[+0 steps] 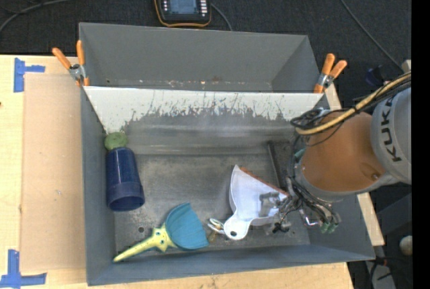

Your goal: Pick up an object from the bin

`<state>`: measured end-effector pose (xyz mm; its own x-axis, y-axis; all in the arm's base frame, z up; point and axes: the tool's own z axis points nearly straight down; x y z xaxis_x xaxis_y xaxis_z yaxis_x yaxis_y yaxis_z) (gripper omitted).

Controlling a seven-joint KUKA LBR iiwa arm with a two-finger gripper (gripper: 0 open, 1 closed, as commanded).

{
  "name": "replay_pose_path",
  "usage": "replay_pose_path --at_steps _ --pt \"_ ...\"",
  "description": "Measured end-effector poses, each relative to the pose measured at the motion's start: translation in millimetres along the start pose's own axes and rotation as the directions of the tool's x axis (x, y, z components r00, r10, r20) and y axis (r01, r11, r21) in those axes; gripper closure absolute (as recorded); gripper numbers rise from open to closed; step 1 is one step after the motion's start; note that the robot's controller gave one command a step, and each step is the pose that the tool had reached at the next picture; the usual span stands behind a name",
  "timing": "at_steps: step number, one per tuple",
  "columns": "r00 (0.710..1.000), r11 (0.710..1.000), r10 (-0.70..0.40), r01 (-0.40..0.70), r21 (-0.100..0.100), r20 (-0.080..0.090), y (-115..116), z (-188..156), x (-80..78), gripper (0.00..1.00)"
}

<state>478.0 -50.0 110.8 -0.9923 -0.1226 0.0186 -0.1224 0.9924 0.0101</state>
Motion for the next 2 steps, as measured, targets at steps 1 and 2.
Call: replay_pose_path --at_steps 1,2 --pt "1.000 1.000 0.000 0.000 0.000 -0.003 12 -60 -12.2 1.00" --pt "1.000 1.000 0.015 -0.015 -0.001 -0.006 -4 19 -4.3 1.00"
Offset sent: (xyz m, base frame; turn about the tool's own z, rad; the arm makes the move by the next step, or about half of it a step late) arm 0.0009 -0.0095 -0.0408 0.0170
